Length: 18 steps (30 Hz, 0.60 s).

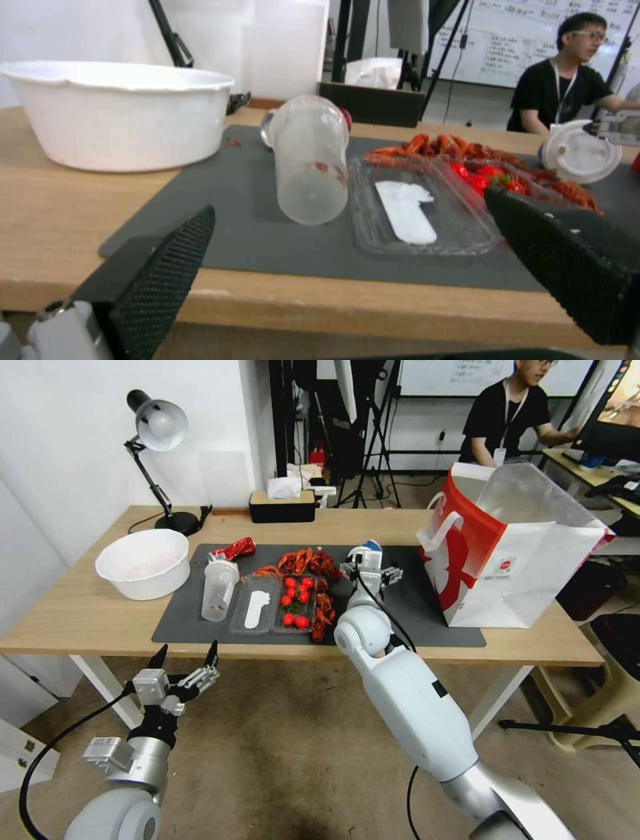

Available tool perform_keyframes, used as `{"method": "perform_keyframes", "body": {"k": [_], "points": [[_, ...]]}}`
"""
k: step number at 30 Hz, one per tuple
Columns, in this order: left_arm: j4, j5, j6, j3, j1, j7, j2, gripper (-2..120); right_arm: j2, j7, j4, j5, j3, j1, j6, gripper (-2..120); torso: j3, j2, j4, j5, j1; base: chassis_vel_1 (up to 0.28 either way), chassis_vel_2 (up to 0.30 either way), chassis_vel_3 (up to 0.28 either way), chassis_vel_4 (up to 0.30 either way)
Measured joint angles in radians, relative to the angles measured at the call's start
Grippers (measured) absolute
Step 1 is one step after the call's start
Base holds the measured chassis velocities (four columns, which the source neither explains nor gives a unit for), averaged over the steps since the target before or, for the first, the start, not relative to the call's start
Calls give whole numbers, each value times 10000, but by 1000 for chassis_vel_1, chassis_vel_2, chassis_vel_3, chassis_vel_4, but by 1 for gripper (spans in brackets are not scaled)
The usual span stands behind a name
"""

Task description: Pick up the trash from the table and place it into the takeout bag.

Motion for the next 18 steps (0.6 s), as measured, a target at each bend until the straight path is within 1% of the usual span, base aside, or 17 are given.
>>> {"method": "perform_keyframes", "body": {"k": [18], "points": [[204, 58, -4, 133, -1, 11, -3, 100, 238, 105, -631, 334, 200, 378, -387, 100, 1, 0, 2, -1, 0, 0, 0, 0, 0]]}}
